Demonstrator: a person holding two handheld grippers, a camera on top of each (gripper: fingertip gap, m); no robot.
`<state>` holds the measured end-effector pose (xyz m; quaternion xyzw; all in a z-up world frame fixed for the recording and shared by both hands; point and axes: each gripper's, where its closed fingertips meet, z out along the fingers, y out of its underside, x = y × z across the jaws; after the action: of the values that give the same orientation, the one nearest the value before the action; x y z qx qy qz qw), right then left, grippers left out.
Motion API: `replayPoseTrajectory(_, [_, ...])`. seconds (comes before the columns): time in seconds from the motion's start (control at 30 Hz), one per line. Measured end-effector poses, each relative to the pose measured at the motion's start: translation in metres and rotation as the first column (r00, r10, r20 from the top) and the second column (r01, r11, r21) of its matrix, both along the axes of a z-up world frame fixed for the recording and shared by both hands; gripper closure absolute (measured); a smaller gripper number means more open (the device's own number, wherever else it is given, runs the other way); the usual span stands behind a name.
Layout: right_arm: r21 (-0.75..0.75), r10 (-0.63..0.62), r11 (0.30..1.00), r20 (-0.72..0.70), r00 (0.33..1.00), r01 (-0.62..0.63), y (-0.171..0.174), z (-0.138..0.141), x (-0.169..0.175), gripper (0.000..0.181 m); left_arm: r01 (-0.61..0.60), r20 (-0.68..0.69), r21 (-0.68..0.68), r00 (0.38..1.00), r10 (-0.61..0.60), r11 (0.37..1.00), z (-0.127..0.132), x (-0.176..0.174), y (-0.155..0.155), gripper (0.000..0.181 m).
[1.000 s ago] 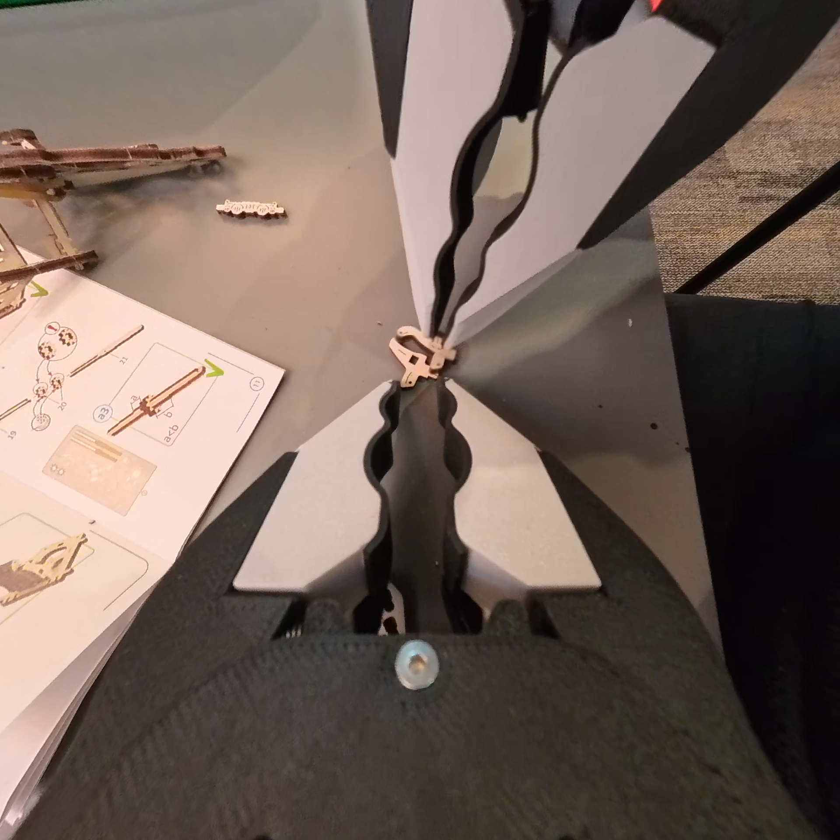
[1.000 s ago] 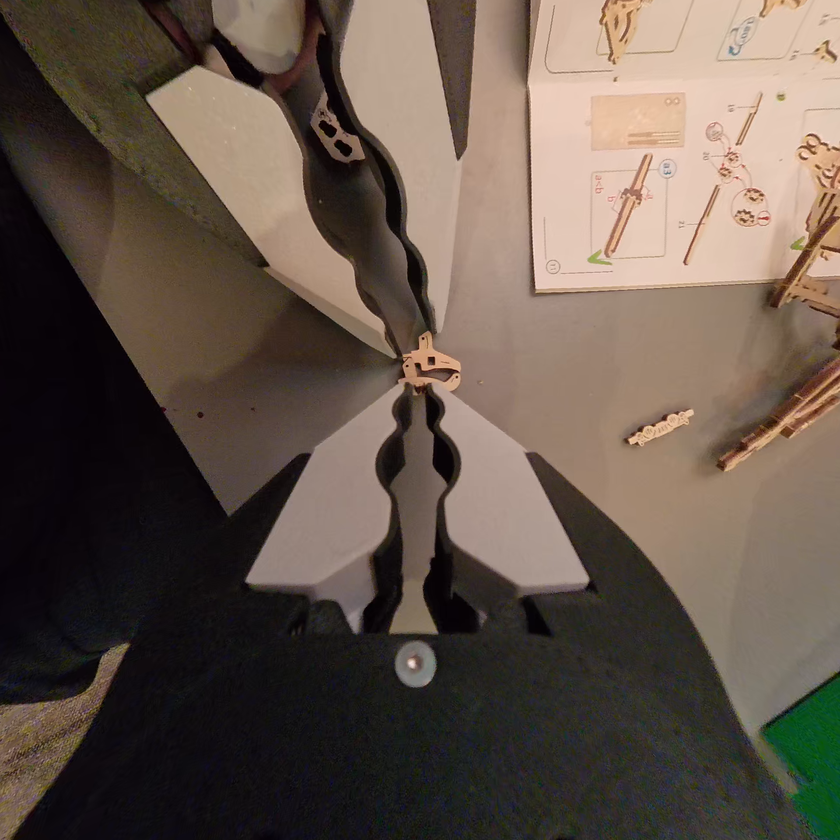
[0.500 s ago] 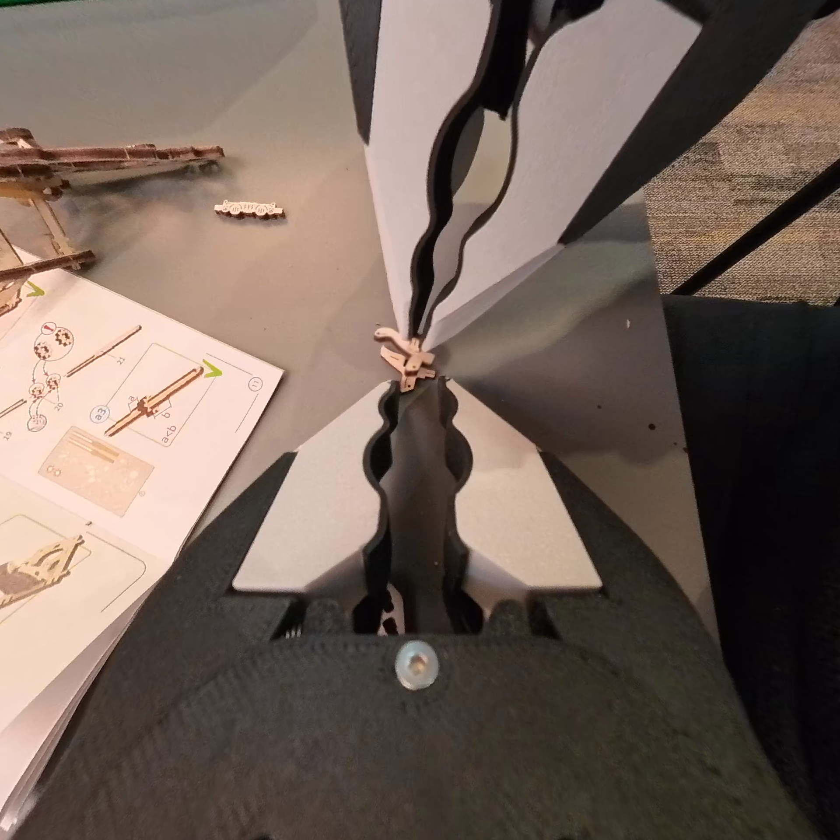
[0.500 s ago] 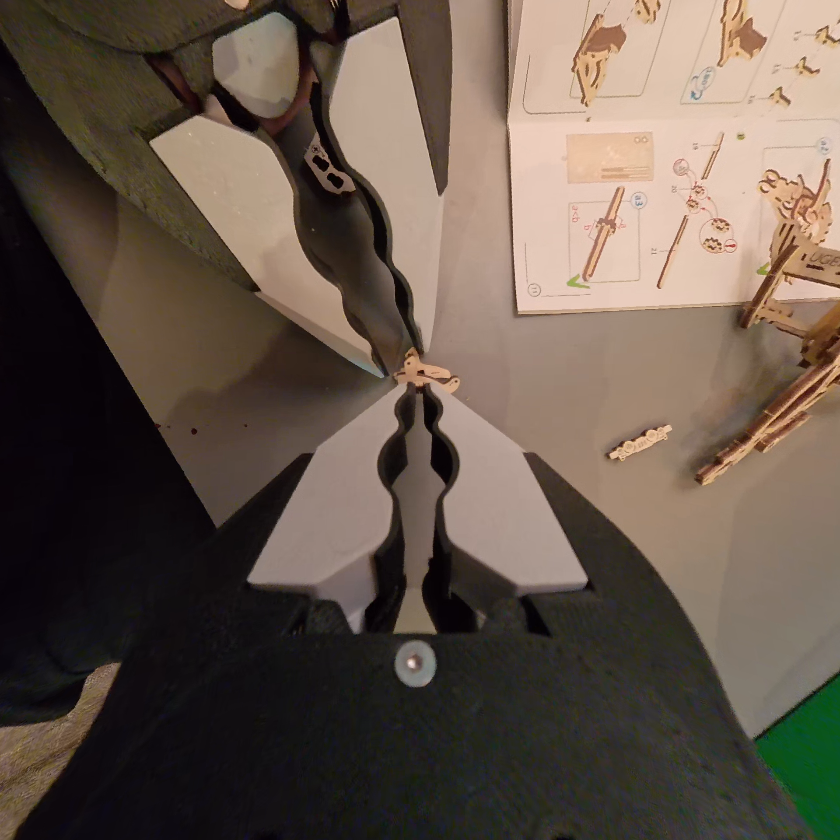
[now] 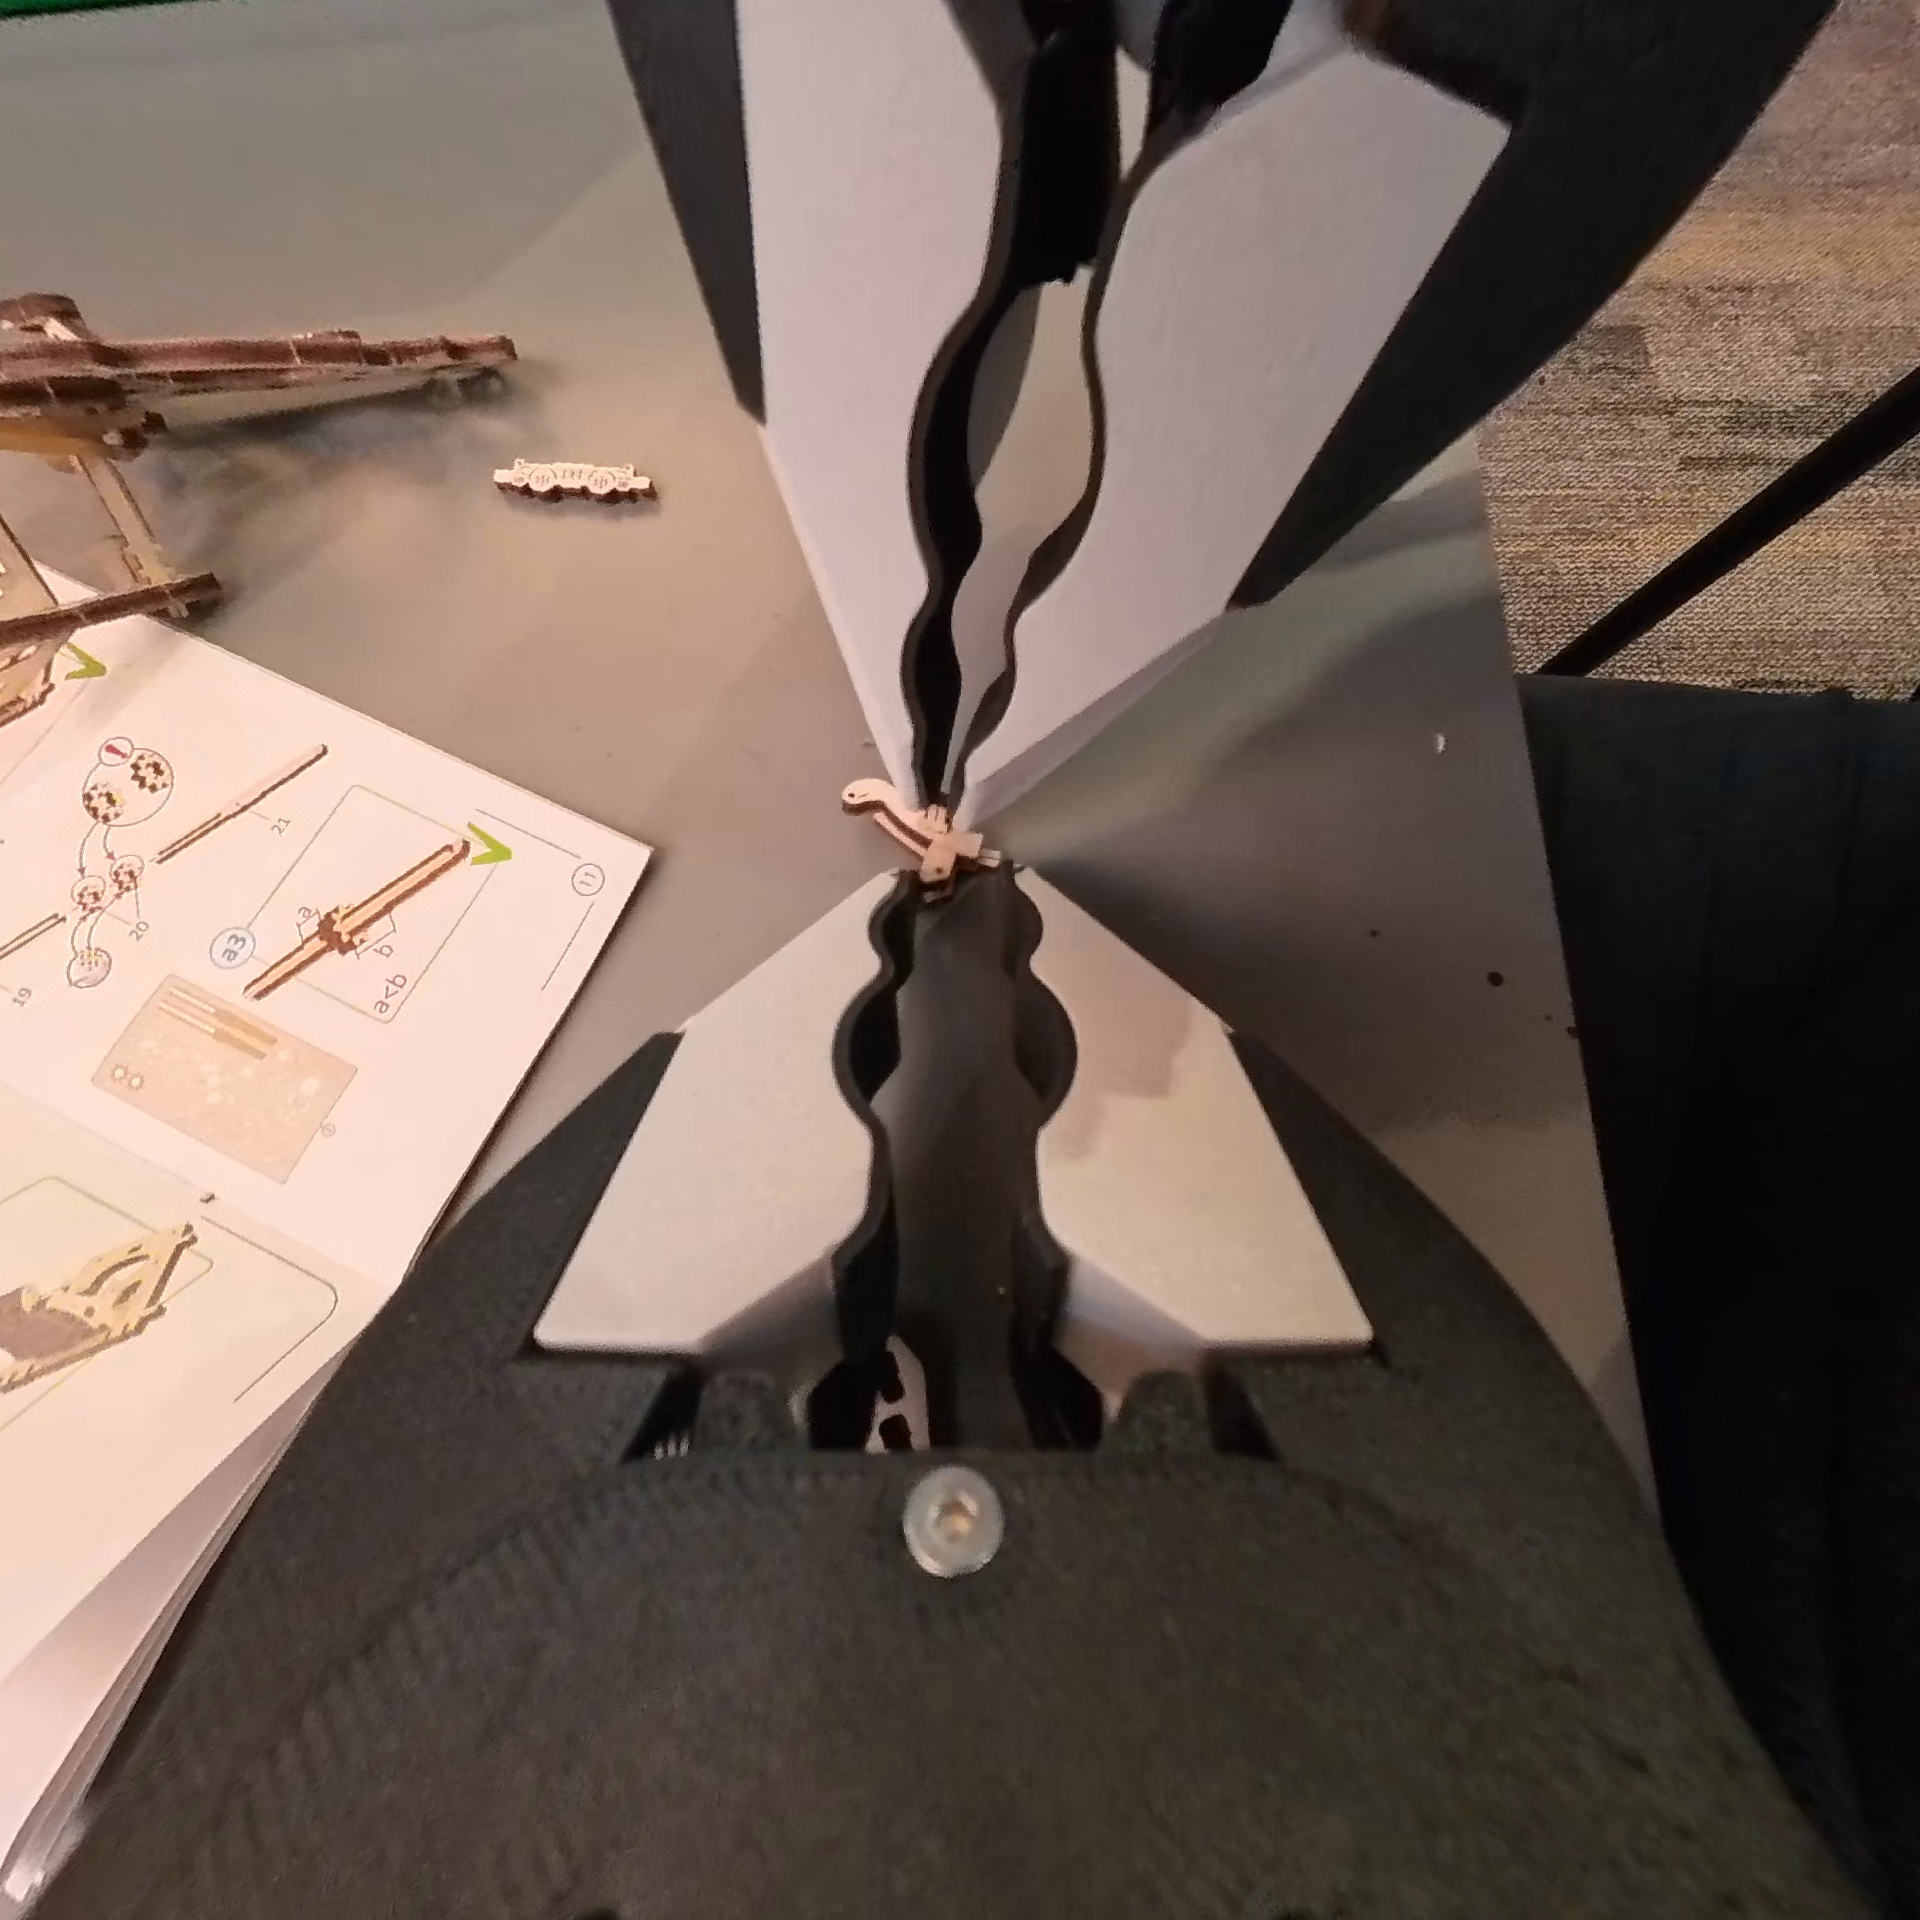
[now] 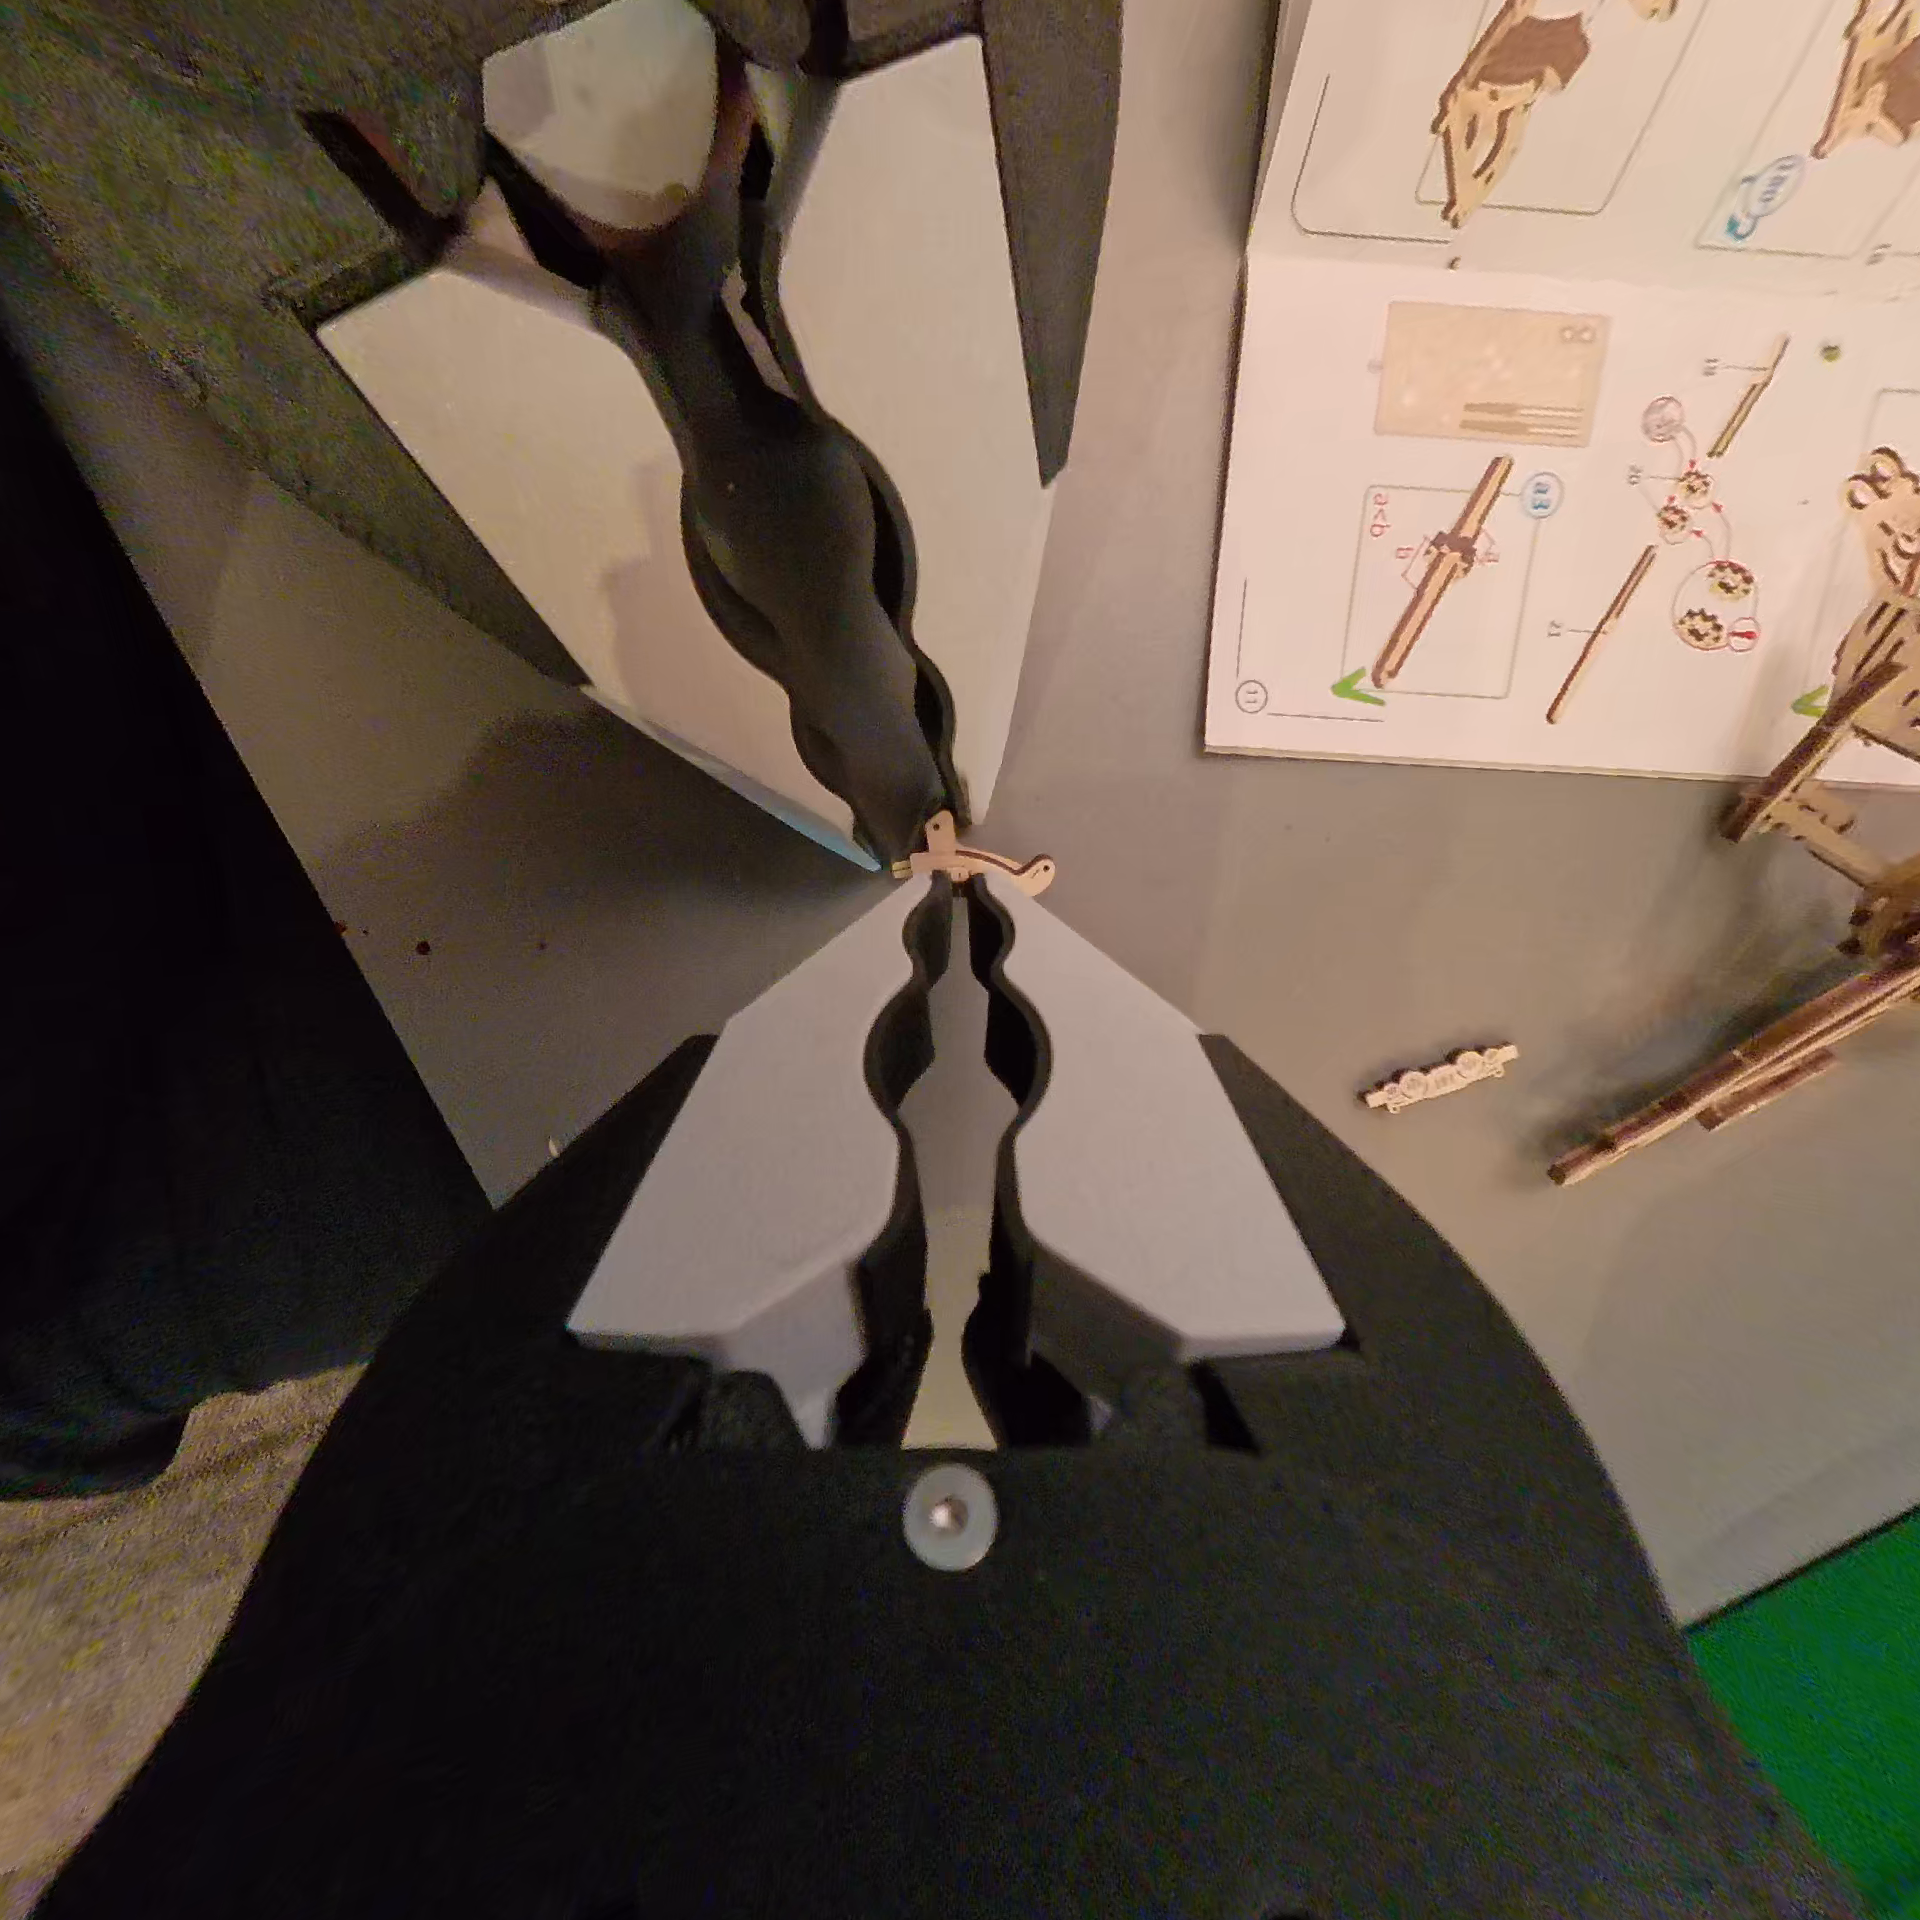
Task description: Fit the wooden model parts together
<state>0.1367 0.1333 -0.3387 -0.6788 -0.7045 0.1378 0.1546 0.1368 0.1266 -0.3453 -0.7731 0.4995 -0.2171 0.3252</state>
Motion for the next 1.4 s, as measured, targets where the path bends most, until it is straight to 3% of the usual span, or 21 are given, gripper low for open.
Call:
replayPoseTrajectory(0.03, [0.005, 0.012, 1.000, 0.016, 1.000, -0.012, 0.000, 0.000, 0.000, 0.181, 0.000, -0.001, 0.001, 1.000, 0.000, 1.000, 0.000, 0.000, 0.000, 0.168])
replayPoseTrajectory(0.27, [-0.017, 0.055, 0.998, 0.110, 0.992, -0.053, 0.000, -0.001, 0.000, 0.181, 0.015, 0.020, -0.014, 1.000, -0.014, 1.000, 0.006, -0.007, -0.007, 0.165])
replayPoseTrajectory(0.4, [-0.022, 0.062, 0.998, 0.125, 0.990, -0.059, 0.001, -0.001, -0.001, 0.181, 0.091, 0.065, 0.025, 0.994, -0.093, 0.996, 0.020, -0.007, -0.022, 0.160])
replayPoseTrajectory(0.57, [-0.017, 0.071, 0.997, 0.166, 0.984, -0.069, 0.001, -0.001, -0.001, 0.181, 0.153, -0.033, 0.111, 0.988, -0.150, 0.982, 0.009, -0.011, -0.032, 0.151])
replayPoseTrajectory(0.83, [-0.020, 0.087, 0.996, 0.166, 0.982, -0.085, 0.001, -0.001, -0.002, 0.181, 0.134, -0.073, 0.228, 0.990, -0.121, 0.964, 0.005, 0.003, -0.021, 0.144])
replayPoseTrajectory(1.17, [-0.029, 0.089, 0.996, 0.155, 0.984, -0.085, 0.001, -0.001, -0.003, 0.180, 0.068, -0.080, 0.252, 0.996, -0.050, 0.965, 0.004, 0.002, -0.008, 0.150])
replayPoseTrajectory(1.4, [-0.050, 0.092, 0.995, 0.190, 0.978, -0.084, 0.001, -0.001, -0.006, 0.180, 0.002, -0.119, 0.317, 0.992, 0.037, 0.948, 0.002, -0.003, 0.002, 0.171])
